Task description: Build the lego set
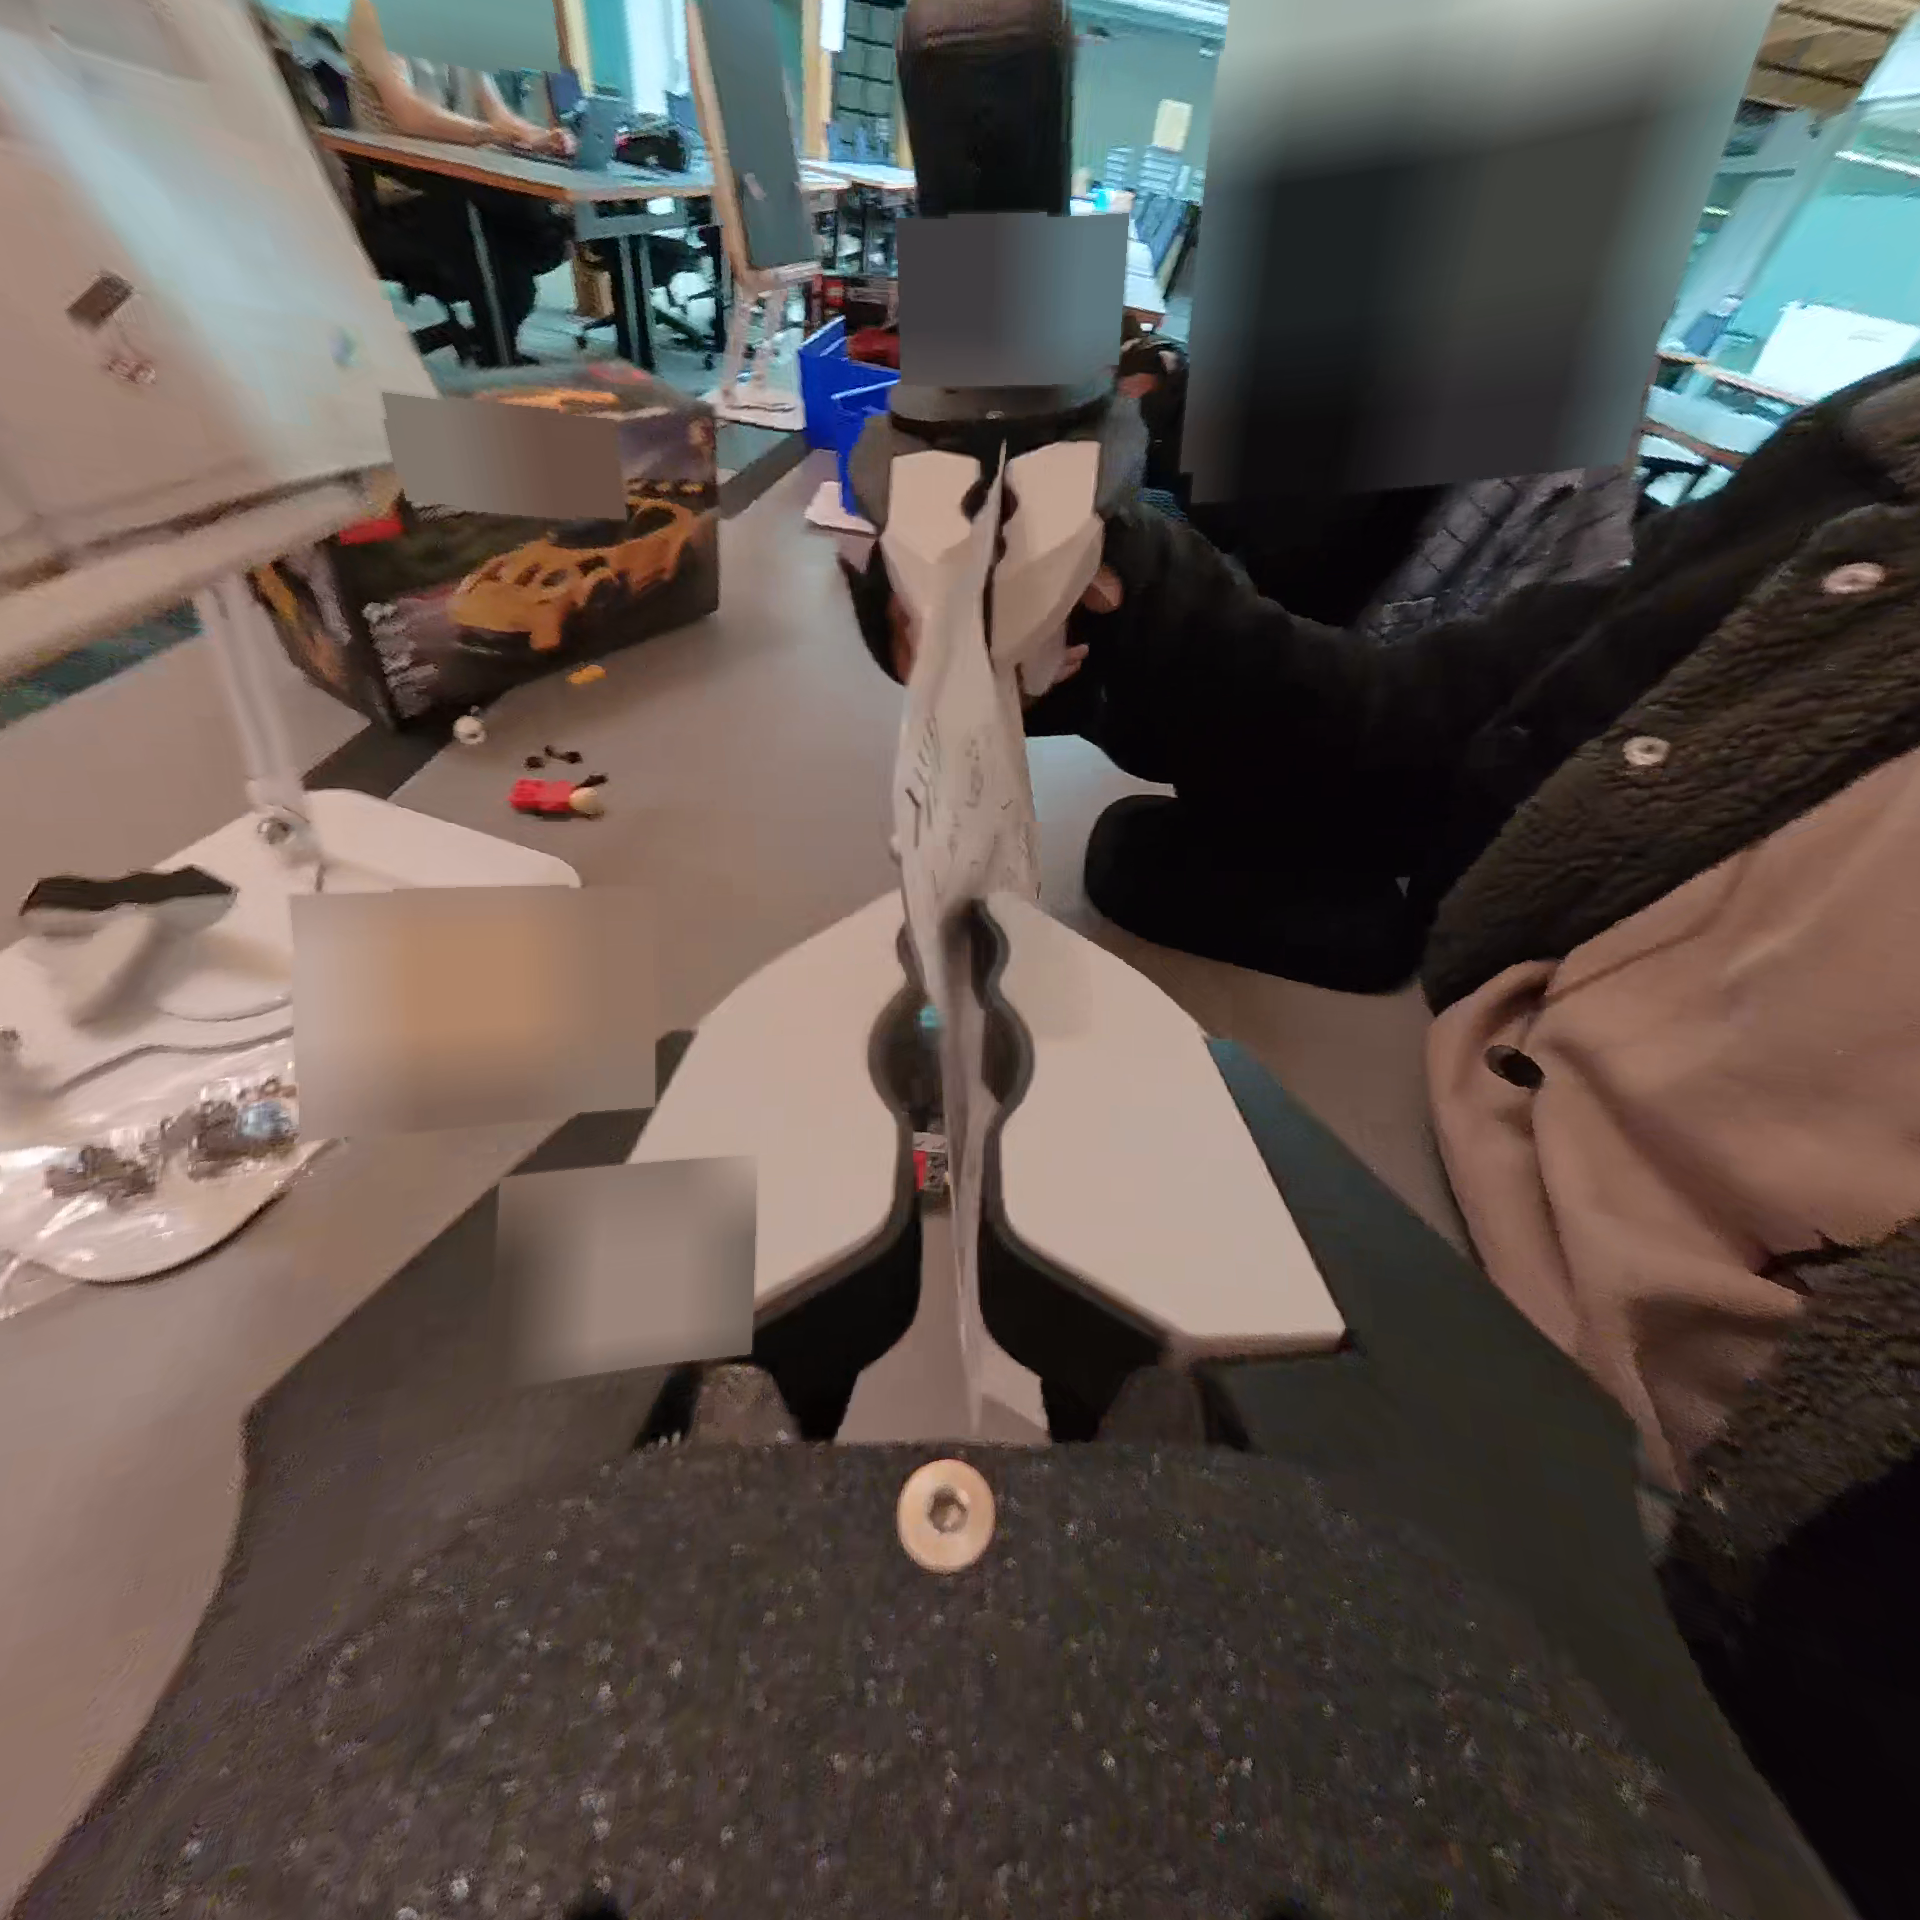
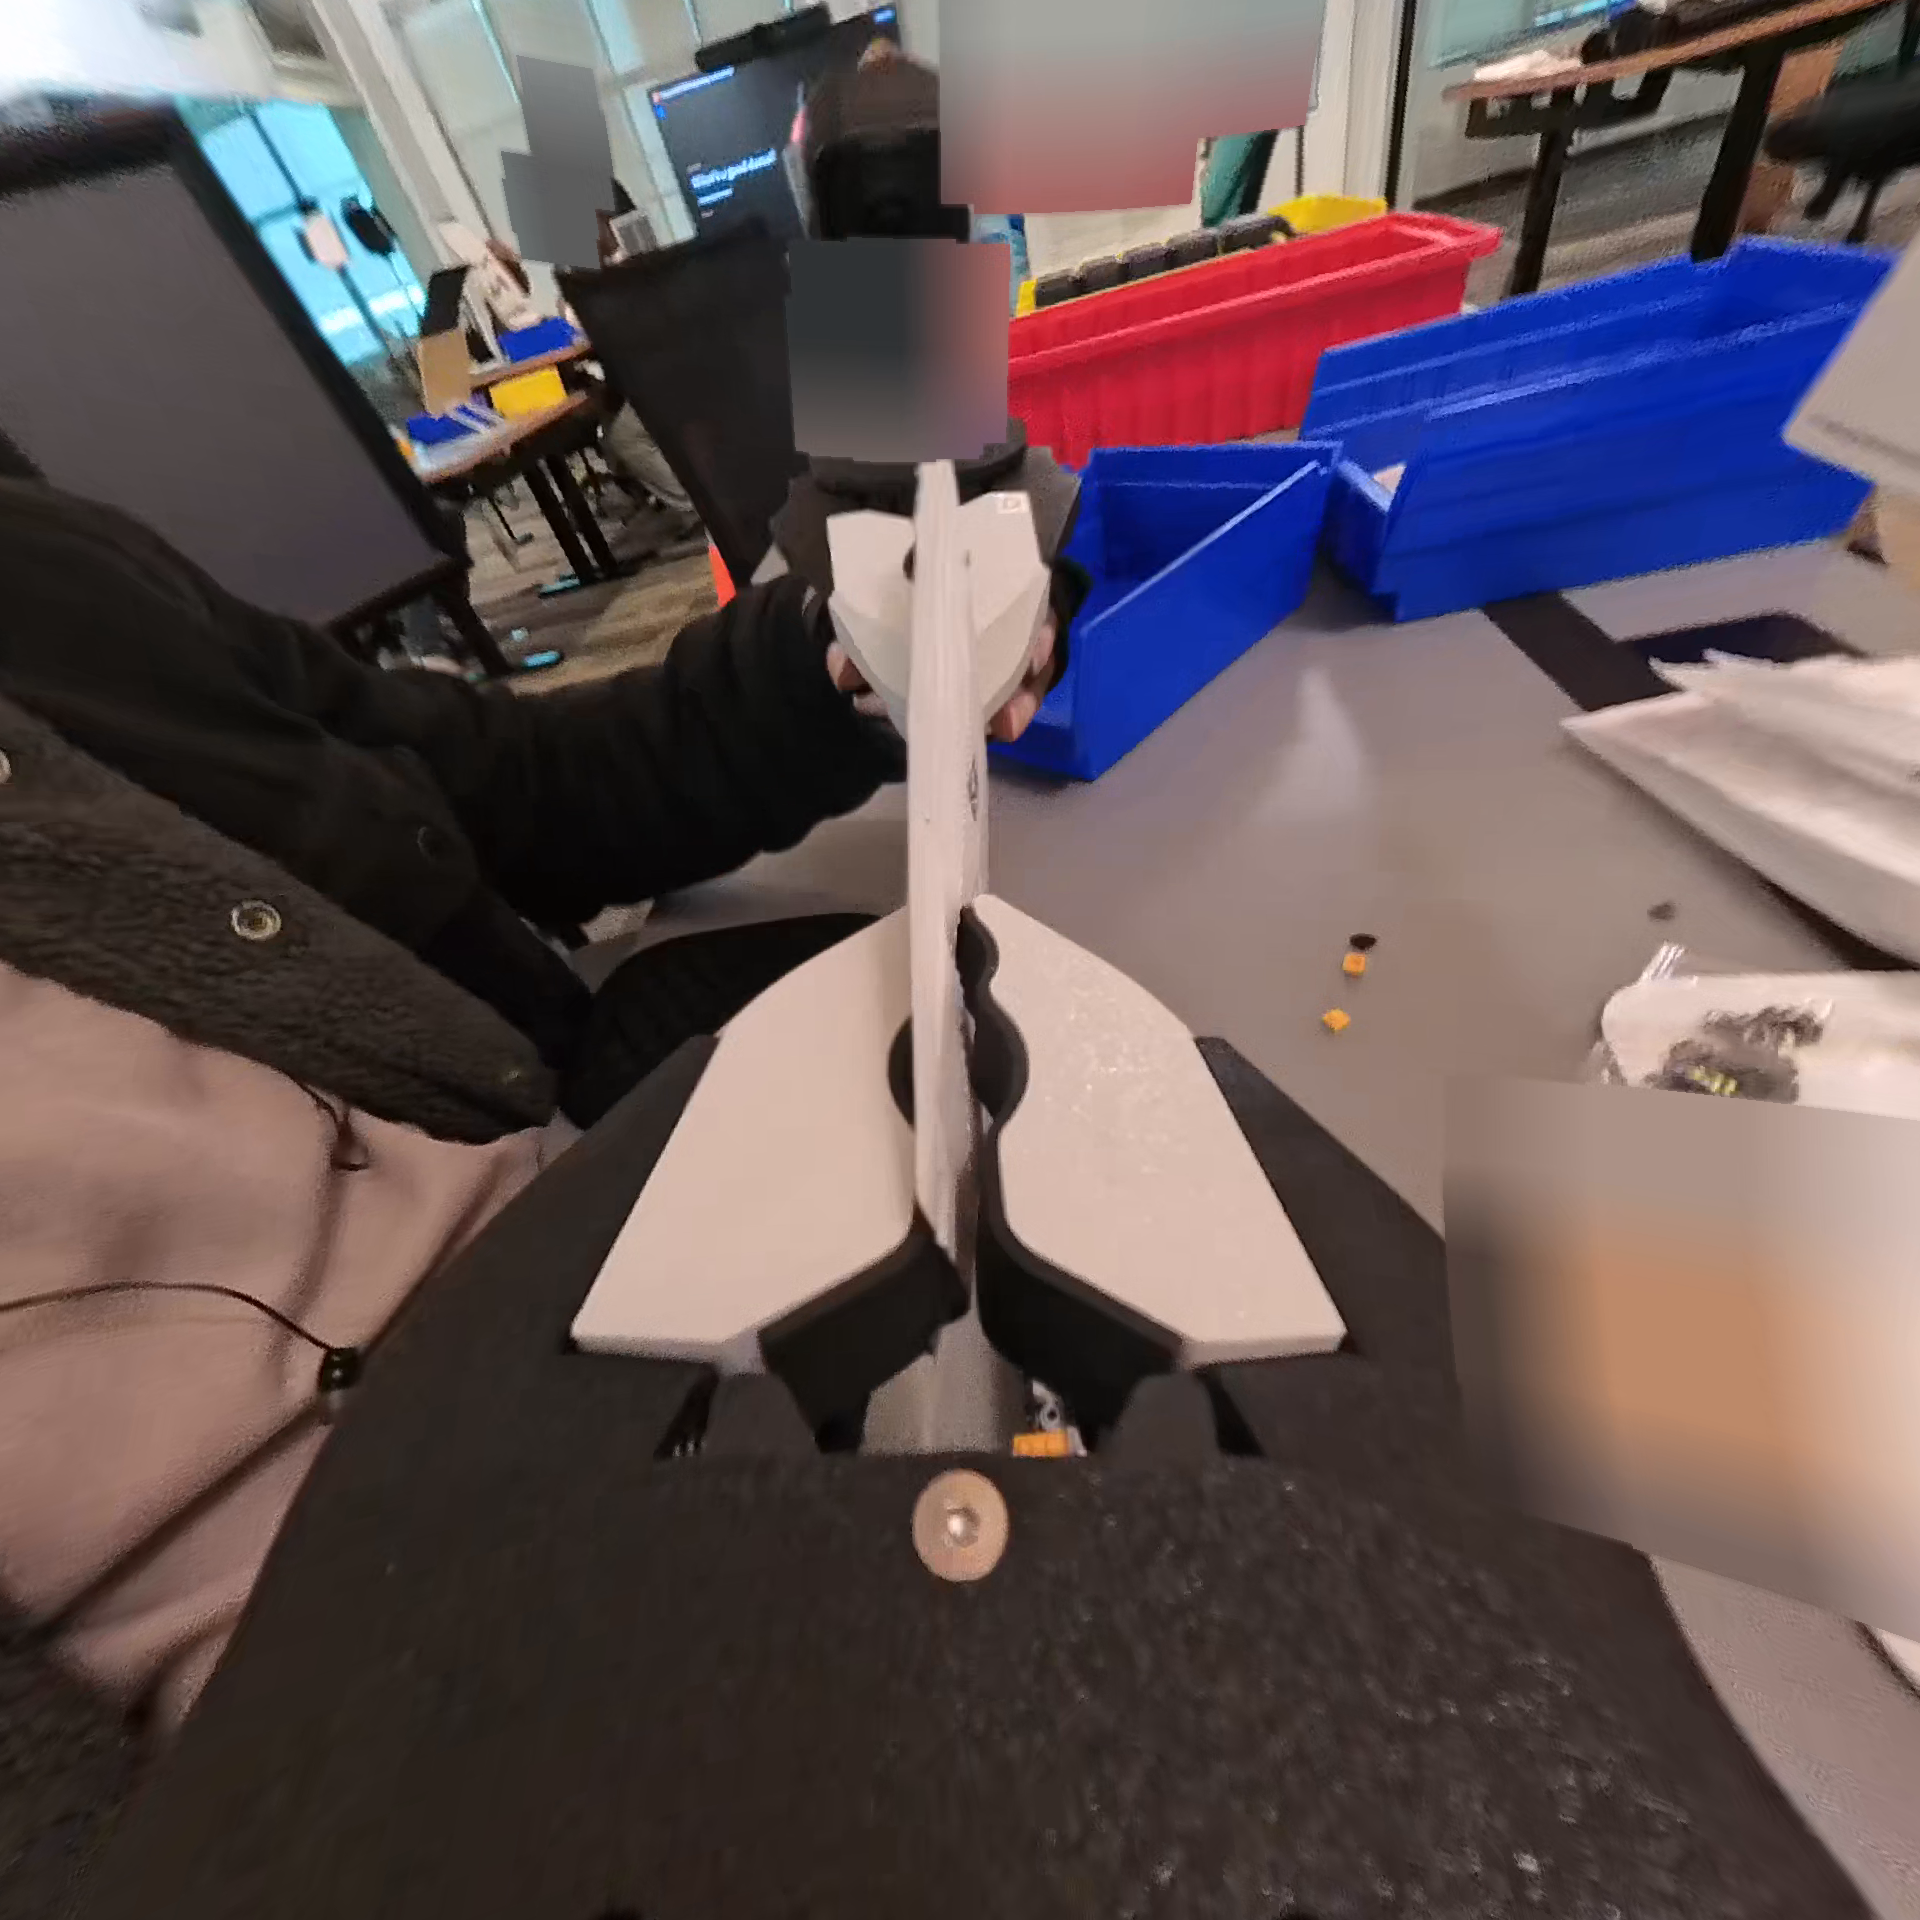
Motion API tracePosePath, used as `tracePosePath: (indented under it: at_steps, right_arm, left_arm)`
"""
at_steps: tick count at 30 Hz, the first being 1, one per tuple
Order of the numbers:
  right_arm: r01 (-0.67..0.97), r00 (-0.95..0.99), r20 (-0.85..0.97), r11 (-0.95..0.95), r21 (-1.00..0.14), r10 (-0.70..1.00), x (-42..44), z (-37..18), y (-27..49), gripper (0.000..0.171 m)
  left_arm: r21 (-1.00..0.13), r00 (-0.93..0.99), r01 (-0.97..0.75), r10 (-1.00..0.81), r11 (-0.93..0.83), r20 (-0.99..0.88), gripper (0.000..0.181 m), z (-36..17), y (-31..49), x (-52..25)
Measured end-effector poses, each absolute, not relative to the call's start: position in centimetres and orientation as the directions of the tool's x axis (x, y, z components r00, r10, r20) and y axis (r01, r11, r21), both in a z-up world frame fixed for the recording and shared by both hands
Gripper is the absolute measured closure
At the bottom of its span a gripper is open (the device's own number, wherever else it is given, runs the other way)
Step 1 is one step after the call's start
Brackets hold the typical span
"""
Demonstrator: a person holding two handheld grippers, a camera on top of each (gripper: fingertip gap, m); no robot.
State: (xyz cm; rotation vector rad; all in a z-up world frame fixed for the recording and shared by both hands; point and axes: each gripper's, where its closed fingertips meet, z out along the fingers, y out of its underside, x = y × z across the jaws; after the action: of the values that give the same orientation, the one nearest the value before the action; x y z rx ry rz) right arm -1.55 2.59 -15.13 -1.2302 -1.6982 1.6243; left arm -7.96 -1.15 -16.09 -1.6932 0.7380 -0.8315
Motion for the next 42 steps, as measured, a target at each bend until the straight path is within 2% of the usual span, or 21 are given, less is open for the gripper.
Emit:
tracePosePath:
  at_steps: [3, 8, 16, 19, 23, 26, 29, 33, 36, 42]
  right_arm:
    - [0.293, -0.415, -0.316, -0.203, -0.934, 0.853, -2.0, -16.2, 4.8, 0.171]
    - [0.275, -0.3, -0.303, -0.222, -0.936, 0.905, -2.8, -17.7, 7.7, 0.167]
    - [0.277, -0.107, -0.224, -0.188, -0.942, 0.969, -3.5, -19.7, 11.3, 0.154]
    - [0.372, -0.064, -0.127, -0.094, -0.924, 0.99, -3.2, -21.7, 12.2, 0.143]
    - [0.611, -0.269, 0.053, 0.213, -0.762, 0.962, -0.6, -26.2, 9.9, 0.117]
    - [0.693, -0.435, 0.011, 0.343, -0.635, 0.9, 1.4, -28.8, 6.6, 0.093]
    - [0.729, -0.493, 0.021, 0.426, -0.535, 0.87, 1.5, -30.8, 5.0, 0.08]
    - [0.76, -0.516, 0.042, 0.48, -0.439, 0.856, 1.4, -33.1, 4.7, 0.08]
    - [0.764, -0.523, 0.068, 0.503, -0.404, 0.849, 1.6, -33.8, 5.0, 0.092]
    - [0.787, -0.551, 0.059, 0.542, -0.295, 0.833, 5.3, -33.7, 5.8, 0.094]
  left_arm:
    - [-0.92, 0.56, 0.089, -0.744, -0.383, 0.364, 0.18, -17.2, 0.6, -8.1]
    - [-0.782, 0.433, 0.291, -0.654, -0.551, 0.621, 0.18, -20.1, 2.4, -8.4]
    - [-0.605, 0.308, 0.483, -0.524, -0.633, 0.794, 0.18, -22.5, 3.4, -11.1]
    - [-0.584, 0.339, 0.496, -0.475, -0.643, 0.812, 0.18, -23.7, 3.8, -12.1]
    - [-0.589, 0.384, 0.522, -0.446, -0.617, 0.808, 0.18, -23.9, 4.0, -13.8]
    - [-0.607, 0.412, 0.539, -0.445, -0.585, 0.795, 0.18, -23.5, 4.0, -14.9]
    - [-0.63, 0.456, 0.542, -0.435, -0.556, 0.776, 0.18, -23.3, 4.0, -15.9]
    - [-0.638, 0.477, 0.552, -0.425, -0.537, 0.769, 0.18, -23.1, 4.0, -16.8]
    - [-0.644, 0.492, 0.546, -0.416, -0.537, 0.764, 0.18, -23.3, 3.9, -17.0]
    - [-0.644, 0.49, 0.514, -0.422, -0.567, 0.763, 0.18, -23.9, 4.0, -16.2]
